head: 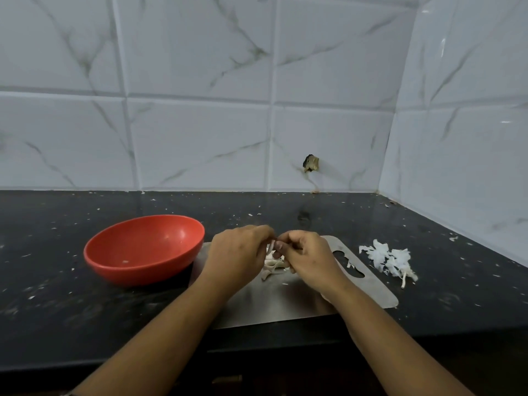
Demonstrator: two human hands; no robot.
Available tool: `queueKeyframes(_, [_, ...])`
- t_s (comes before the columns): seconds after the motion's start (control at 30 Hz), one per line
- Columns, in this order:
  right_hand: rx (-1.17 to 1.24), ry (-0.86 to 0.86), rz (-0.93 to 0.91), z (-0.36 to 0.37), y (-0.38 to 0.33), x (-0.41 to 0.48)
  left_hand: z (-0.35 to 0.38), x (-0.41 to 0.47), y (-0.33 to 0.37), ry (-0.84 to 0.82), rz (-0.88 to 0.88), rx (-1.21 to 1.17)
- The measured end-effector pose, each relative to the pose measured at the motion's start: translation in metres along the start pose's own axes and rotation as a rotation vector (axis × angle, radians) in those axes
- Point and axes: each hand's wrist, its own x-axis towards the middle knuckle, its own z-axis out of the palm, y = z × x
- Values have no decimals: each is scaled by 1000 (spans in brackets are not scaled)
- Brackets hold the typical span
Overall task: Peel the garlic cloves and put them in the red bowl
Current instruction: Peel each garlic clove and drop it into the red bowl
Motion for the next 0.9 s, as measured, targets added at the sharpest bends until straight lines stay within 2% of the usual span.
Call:
queueKeyframes(0.2, [293, -66, 108, 3, -2, -3, 3, 0, -1, 7, -41, 36])
queueKeyframes(0.5, [442, -77, 140, 5, -7, -4, -2, -2, 2, 50, -38, -17])
queueKeyframes(0.57, [422, -45, 117, 6, -7, -4, -4, -1, 3, 16, -109, -107])
queueKeyframes(0.73, [306, -15, 29, 8, -6, -5, -13, 3, 1, -78, -328, -558])
queueKeyframes(0.9, [316, -34, 52, 7, -4, -4, -18, 3, 0, -119, -317, -617])
